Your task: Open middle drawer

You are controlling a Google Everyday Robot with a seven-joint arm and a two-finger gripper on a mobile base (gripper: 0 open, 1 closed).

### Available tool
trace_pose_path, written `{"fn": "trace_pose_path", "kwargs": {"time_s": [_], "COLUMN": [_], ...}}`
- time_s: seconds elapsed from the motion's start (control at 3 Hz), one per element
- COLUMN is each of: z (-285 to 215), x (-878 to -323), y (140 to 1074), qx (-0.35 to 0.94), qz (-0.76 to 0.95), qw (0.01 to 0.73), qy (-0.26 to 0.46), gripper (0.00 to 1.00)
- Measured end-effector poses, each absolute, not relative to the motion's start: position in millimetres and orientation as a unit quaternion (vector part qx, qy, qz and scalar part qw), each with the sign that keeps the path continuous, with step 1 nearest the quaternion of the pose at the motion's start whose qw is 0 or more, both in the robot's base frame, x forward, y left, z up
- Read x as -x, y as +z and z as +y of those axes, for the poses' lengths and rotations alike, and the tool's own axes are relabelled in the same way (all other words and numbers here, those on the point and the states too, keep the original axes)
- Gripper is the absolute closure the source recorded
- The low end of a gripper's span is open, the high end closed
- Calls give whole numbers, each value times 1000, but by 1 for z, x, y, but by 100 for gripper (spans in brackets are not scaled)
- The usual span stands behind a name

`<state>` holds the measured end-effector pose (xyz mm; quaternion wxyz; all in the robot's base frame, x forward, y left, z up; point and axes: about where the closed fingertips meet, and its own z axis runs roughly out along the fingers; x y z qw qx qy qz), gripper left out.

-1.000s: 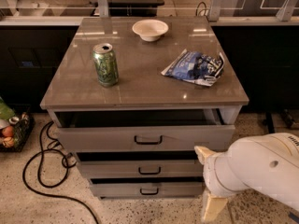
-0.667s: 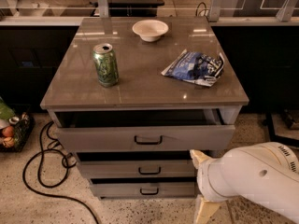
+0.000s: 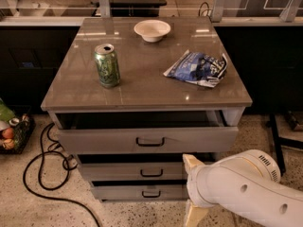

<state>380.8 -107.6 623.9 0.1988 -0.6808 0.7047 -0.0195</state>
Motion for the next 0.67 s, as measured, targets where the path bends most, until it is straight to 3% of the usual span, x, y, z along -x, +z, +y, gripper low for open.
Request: {"fn": "trace_pose_path", "kwargs": {"time_s": [0.67], "z": [-92], "x": [-385], "y": [593], "qx": [712], "qz": [685], "qw": [148], "qy": [-41], "gripper": [0]}}
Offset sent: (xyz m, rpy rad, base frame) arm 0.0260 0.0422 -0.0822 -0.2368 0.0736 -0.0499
